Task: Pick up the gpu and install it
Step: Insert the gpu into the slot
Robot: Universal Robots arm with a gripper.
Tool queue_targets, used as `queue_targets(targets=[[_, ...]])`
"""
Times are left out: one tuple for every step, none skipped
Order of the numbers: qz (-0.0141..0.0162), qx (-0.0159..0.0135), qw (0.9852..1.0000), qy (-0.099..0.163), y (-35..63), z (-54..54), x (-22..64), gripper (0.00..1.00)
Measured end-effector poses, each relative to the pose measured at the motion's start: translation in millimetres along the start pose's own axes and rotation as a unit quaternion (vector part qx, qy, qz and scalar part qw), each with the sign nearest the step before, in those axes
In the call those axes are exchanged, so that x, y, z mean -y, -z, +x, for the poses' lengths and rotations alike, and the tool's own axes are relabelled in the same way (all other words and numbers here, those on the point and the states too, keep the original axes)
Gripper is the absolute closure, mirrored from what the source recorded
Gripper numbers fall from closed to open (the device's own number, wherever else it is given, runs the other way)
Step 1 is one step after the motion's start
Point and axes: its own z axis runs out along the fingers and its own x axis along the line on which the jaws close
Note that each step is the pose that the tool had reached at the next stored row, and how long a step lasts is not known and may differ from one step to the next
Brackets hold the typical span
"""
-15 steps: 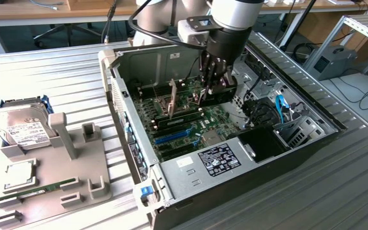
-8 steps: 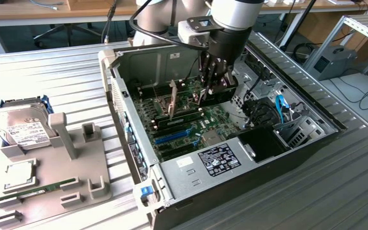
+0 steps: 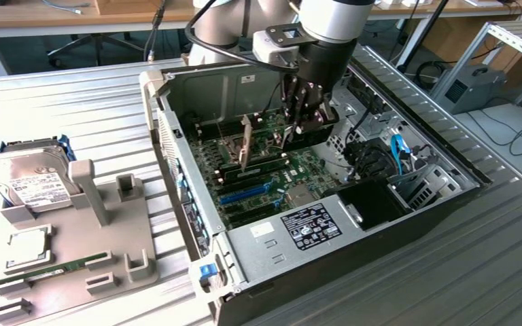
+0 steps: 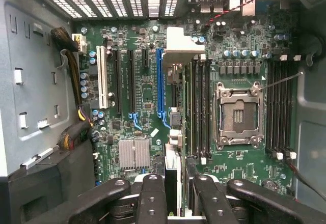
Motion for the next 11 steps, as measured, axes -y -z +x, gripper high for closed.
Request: queue_targets(targets=[[-0.0001, 0.0000, 1.0000, 0.002, 0.0, 0.0, 0.0, 0.74], [-0.0001, 0.0000, 1.0000, 0.004, 0.0, 0.0, 0.0, 0.74], [-0.0002, 0.0001, 1.0000, 0.006, -0.1, 0.0, 0.0, 0.74], [-0.0003, 0.0001, 1.0000, 0.009, -0.1, 0.0, 0.0, 0.74], [-0.0003, 0.0001, 0.9999, 0.011, -0.1, 0.0, 0.0, 0.74], [-0.0004, 0.0002, 0.9999, 0.013, -0.1, 0.0, 0.0, 0.74], [-0.0005, 0.0002, 0.9999, 0.016, -0.1, 0.0, 0.0, 0.74], [-0.0005, 0.0002, 0.9998, 0.018, -0.2, 0.0, 0.0, 0.74], [-0.0006, 0.0002, 0.9998, 0.020, -0.2, 0.0, 0.0, 0.74], [-0.0007, 0.0003, 0.9997, 0.023, -0.2, 0.0, 0.0, 0.74], [-0.0008, 0.0003, 0.9997, 0.025, -0.2, 0.0, 0.0, 0.74]])
